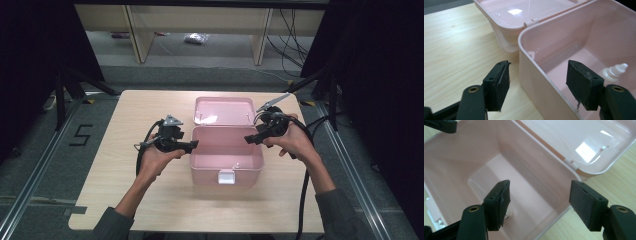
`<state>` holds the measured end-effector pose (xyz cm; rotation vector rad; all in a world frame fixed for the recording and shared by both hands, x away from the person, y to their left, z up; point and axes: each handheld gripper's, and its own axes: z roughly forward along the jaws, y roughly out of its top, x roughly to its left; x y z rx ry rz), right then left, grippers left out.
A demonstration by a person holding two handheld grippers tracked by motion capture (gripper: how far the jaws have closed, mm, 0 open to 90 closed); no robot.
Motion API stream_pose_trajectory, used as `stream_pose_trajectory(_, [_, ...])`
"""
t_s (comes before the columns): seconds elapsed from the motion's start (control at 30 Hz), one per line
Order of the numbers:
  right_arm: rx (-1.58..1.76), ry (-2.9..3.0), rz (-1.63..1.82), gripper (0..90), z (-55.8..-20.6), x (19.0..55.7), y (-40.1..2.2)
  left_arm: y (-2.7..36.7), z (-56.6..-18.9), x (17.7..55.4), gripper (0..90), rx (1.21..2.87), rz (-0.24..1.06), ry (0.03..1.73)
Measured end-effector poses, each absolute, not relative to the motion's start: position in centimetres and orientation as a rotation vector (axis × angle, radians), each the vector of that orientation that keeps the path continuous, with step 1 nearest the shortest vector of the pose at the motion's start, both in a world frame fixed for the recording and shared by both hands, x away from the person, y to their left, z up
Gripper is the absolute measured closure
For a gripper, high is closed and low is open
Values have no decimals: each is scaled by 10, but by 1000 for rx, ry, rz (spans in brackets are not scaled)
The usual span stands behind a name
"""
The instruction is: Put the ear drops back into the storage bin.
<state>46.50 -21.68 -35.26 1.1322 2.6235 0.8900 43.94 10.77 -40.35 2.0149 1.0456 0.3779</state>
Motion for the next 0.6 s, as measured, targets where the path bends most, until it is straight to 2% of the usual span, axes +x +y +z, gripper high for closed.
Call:
stream_pose_trajectory(0.4, [1192, 2497, 938, 329, -356, 483, -228, 96, -406, 466, 431, 2070, 393, 1048])
stream_pose_trajectory(0.6, [1290, 2429, 959, 329, -356, 492, -236, 93, -409, 473, 499, 2095, 403, 1042])
